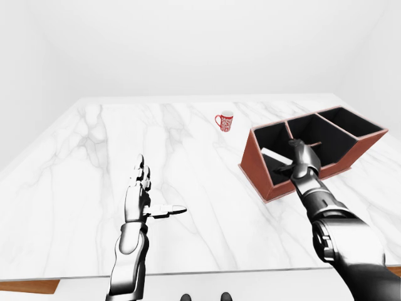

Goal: Pick up the book and place it in the left compartment of the caddy.

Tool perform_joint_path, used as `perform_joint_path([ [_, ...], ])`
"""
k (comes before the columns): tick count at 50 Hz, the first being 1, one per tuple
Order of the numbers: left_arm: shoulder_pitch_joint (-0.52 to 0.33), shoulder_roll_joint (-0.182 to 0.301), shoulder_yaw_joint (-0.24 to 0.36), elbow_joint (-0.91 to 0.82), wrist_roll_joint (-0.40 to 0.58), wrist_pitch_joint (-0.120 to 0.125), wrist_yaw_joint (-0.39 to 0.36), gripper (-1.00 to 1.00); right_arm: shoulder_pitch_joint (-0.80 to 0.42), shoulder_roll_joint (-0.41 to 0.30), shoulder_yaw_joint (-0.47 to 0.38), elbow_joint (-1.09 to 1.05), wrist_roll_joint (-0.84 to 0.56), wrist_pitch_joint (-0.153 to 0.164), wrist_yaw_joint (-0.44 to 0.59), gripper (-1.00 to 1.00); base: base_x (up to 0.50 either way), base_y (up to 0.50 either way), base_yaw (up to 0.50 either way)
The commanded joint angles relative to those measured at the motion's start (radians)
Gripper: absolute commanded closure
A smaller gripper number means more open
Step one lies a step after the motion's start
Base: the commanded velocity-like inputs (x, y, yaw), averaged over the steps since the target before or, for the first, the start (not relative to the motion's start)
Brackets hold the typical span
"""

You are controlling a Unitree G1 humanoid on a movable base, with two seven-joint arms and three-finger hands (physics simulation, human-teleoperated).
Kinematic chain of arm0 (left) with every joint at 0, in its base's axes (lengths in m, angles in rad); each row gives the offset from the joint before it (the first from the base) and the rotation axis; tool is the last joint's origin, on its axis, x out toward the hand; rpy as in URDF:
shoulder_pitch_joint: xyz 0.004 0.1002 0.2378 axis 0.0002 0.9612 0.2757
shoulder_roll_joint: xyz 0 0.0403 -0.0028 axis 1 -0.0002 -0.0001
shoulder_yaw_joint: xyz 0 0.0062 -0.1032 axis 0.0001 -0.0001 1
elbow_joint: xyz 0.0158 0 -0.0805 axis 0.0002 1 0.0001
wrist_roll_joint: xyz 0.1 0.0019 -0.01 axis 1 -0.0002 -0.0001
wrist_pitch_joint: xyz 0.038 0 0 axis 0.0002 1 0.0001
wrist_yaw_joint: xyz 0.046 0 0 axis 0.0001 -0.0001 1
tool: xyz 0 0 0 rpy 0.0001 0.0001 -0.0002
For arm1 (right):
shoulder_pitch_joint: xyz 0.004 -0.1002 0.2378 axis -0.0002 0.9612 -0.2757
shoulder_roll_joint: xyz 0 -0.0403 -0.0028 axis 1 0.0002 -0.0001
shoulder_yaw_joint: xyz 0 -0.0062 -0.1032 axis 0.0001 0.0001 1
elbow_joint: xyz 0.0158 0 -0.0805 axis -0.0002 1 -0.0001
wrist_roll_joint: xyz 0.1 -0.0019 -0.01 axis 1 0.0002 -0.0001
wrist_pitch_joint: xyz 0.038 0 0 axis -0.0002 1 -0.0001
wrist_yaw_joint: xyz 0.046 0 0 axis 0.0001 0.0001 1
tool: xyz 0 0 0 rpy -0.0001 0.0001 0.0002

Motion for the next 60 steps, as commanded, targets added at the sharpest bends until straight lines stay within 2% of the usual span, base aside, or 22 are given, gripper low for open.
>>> perform_joint_path([
  [1,-0.001,0.000,0.001,-0.001,-0.001,0.001,0.000,-1.00,-0.001,-0.003,-0.002,-0.022,-0.003,0.000,0.010,-0.97,0.00,0.00,0.00],
  [12,0.000,0.000,0.001,0.001,-0.003,0.000,0.000,-1.00,0.006,-0.003,0.003,-0.069,-0.008,0.000,0.042,-1.00,0.00,0.00,0.00],
  [17,-0.001,0.000,0.001,0.000,-0.003,0.003,-0.001,-1.00,0.047,-0.006,0.002,-0.215,-0.020,0.000,0.095,-1.00,0.00,0.00,0.00],
  [22,-0.008,0.000,-0.002,0.015,0.004,0.000,0.003,-1.00,0.200,0.005,-0.015,-0.672,-0.069,0.000,0.268,-1.00,0.00,0.00,0.00],
  [28,-0.020,0.002,0.002,0.033,0.010,0.002,0.014,-1.00,0.334,0.047,-0.051,-1.040,-0.124,0.000,0.417,-1.00,0.00,0.00,0.00],
  [31,-0.028,0.003,0.003,0.034,0.010,0.019,0.017,-1.00,0.384,0.073,-0.077,-1.173,-0.126,0.000,0.452,-1.00,0.00,0.00,0.00],
  [32,-0.028,0.005,0.004,0.023,0.009,0.031,0.018,-1.00,0.422,0.092,-0.095,-1.265,-0.115,0.000,0.466,-1.00,0.00,0.00,0.00],
  [36,-0.031,0.009,0.010,0.010,0.014,0.045,0.021,-1.00,0.502,0.138,-0.125,-1.427,-0.068,0.000,0.472,-1.00,0.00,0.00,0.00],
  [37,-0.032,0.012,0.013,-0.001,0.015,0.054,0.021,-1.00,0.533,0.153,-0.129,-1.477,-0.053,0.000,0.471,-1.00,0.00,0.00,0.00],
  [38,-0.025,0.017,0.017,-0.036,0.016,0.079,0.018,-1.00,0.584,0.181,-0.137,-1.557,-0.033,0.000,0.470,-1.00,0.00,0.00,0.00],
  [41,-0.023,0.025,0.034,-0.097,0.014,0.123,0.006,-1.00,0.653,0.216,-0.153,-1.661,0.008,0.000,0.461,-1.00,0.00,0.00,0.00],
  [44,-0.013,0.030,0.059,-0.182,-0.001,0.123,-0.007,-1.00,0.716,0.245,-0.168,-1.762,0.046,0.000,0.462,-1.00,0.00,0.00,0.00],
  [46,0.005,0.025,0.067,-0.150,0.000,0.123,-0.024,-1.00,0.752,0.262,-0.175,-1.809,0.071,0.000,0.465,-1.00,0.00,0.00,0.00],
  [48,0.021,0.027,0.072,-0.196,0.001,0.123,-0.036,-1.00,0.793,0.278,-0.175,-1.859,0.094,0.000,0.475,-1.00,0.00,0.00,0.00],
  [53,0.088,0.018,0.105,-0.400,-0.015,0.123,-0.075,-1.00,0.917,0.339,-0.191,-1.994,0.161,0.000,0.502,-1.00,0.00,0.00,0.00],
  [56,0.116,0.013,0.148,-0.540,-0.044,0.123,-0.106,-1.00,0.993,0.387,-0.228,-2.094,0.232,0.000,0.532,-1.00,0.00,0.00,0.00],
  [60,0.138,-0.004,0.196,-0.670,-0.056,0.123,-0.143,-1.00,1.034,0.419,-0.245,-2.178,0.275,0.000,0.567,-1.00,0.00,0.00,0.00],
])
